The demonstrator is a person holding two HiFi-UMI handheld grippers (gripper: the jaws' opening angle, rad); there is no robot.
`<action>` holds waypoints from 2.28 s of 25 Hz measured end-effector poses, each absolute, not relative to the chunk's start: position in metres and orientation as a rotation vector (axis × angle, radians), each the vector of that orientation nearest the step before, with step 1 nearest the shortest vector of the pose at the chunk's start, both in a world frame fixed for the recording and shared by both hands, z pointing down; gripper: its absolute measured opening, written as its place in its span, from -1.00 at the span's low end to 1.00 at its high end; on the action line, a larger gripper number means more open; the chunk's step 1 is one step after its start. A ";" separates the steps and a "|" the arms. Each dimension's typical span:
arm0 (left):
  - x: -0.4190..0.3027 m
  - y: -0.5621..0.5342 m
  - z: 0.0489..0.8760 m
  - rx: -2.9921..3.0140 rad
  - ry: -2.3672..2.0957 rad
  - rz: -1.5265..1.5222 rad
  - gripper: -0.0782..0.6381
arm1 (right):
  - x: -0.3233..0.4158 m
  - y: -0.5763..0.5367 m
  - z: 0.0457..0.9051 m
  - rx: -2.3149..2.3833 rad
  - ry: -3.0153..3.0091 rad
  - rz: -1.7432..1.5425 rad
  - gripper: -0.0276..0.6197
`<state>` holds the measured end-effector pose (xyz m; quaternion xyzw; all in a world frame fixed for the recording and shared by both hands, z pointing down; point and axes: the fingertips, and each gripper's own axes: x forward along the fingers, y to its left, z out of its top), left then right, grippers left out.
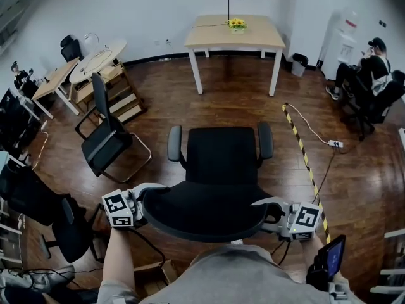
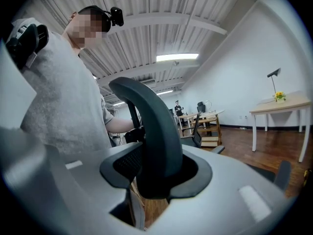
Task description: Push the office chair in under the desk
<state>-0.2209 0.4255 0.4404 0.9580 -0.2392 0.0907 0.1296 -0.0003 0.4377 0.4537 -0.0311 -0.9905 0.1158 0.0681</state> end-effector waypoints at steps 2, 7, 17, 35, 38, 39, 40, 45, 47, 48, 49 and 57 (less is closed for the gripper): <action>-0.220 0.415 0.441 2.781 -0.705 0.258 -0.25 | 0.001 0.426 0.455 -0.112 -2.984 0.345 -0.39; -0.218 0.391 0.440 2.774 -0.728 0.229 -0.25 | 0.005 0.400 0.455 -0.139 -2.989 0.341 -0.40; -0.212 0.346 0.436 2.760 -0.709 0.180 -0.26 | 0.011 0.353 0.453 -0.192 -2.984 0.345 -0.41; -0.216 0.271 0.433 2.804 -0.571 0.124 -0.29 | -0.002 0.298 0.445 -0.243 -2.911 0.338 -0.49; -0.213 0.252 0.432 2.814 -0.560 0.119 -0.29 | 0.001 0.278 0.446 -0.183 -2.908 0.351 -0.48; -0.213 0.244 0.431 2.817 -0.559 0.117 -0.29 | 0.002 0.270 0.446 -0.163 -2.905 0.348 -0.48; -0.211 0.237 0.430 2.819 -0.558 0.116 -0.29 | 0.003 0.262 0.447 -0.145 -2.901 0.344 -0.48; -0.203 0.204 0.430 2.822 -0.553 0.112 -0.29 | 0.012 0.227 0.448 -0.109 -2.904 0.361 -0.46; -0.198 0.193 0.431 2.819 -0.555 0.107 -0.30 | 0.018 0.214 0.452 -0.112 -2.893 0.351 -0.46; -0.195 0.187 0.432 2.818 -0.558 0.105 -0.30 | 0.021 0.208 0.452 -0.113 -2.892 0.350 -0.46; -0.192 0.181 0.432 2.819 -0.561 0.102 -0.30 | 0.025 0.202 0.453 -0.115 -2.893 0.350 -0.46; -0.177 0.127 0.437 2.798 -0.579 0.100 -0.30 | 0.038 0.143 0.453 -0.184 -2.909 0.351 -0.47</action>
